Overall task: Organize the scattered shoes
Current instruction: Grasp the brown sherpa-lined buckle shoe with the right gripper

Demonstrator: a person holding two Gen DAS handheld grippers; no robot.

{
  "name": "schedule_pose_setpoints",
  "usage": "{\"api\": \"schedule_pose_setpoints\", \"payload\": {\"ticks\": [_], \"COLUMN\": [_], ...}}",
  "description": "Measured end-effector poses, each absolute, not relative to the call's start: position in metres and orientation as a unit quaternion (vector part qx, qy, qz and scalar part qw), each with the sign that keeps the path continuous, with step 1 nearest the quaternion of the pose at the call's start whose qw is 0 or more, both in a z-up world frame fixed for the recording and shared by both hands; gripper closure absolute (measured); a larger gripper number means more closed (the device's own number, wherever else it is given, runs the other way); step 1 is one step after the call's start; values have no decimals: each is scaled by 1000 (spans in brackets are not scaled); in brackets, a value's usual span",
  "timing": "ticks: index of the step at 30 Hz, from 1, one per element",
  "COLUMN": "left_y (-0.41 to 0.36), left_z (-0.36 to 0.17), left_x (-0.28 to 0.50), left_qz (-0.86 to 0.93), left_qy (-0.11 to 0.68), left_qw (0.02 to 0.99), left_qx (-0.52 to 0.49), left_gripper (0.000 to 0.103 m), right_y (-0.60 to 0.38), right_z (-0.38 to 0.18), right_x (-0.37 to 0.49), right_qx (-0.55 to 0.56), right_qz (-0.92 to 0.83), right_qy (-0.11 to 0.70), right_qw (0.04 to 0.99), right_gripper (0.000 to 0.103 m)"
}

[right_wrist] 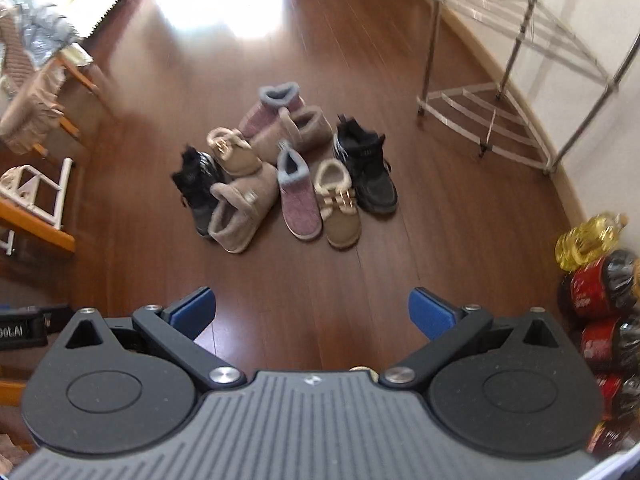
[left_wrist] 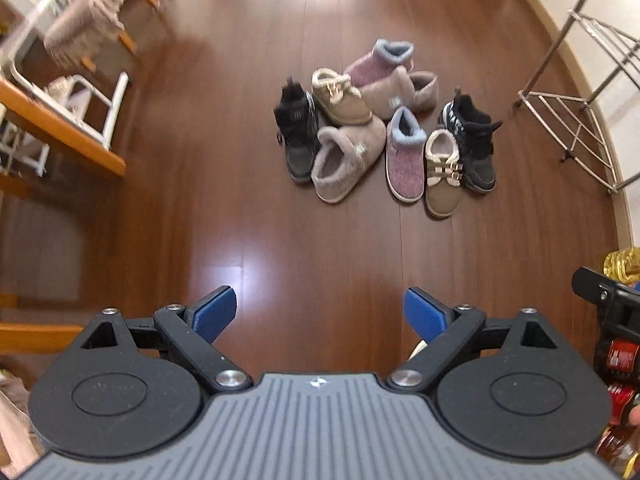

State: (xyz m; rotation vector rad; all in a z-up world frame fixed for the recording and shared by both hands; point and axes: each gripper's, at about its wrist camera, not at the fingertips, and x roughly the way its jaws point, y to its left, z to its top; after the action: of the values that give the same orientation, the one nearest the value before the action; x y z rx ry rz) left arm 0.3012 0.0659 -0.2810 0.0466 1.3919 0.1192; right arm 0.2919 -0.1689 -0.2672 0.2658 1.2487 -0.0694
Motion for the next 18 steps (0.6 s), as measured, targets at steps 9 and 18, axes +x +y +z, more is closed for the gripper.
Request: {"api": "schedule_pose_setpoints", "payload": {"ticks": [9, 18], "left_y": [56, 30], "left_z": [-479, -668], "left_x": [367, 457], "left_qz": [-28, -139], "left_qy": [622, 501], "left_qw": [779, 836], "left_qx": [69, 175], "left_gripper": [10, 10], "right_y": [-172, -162], "right_z": [-460, -699], "right_x": [347, 417], "right_qx": [150, 76], "right_qz": [-80, -45], "right_qy": [584, 480], "right_qw": [794, 873], "right_gripper": [1, 2]}}
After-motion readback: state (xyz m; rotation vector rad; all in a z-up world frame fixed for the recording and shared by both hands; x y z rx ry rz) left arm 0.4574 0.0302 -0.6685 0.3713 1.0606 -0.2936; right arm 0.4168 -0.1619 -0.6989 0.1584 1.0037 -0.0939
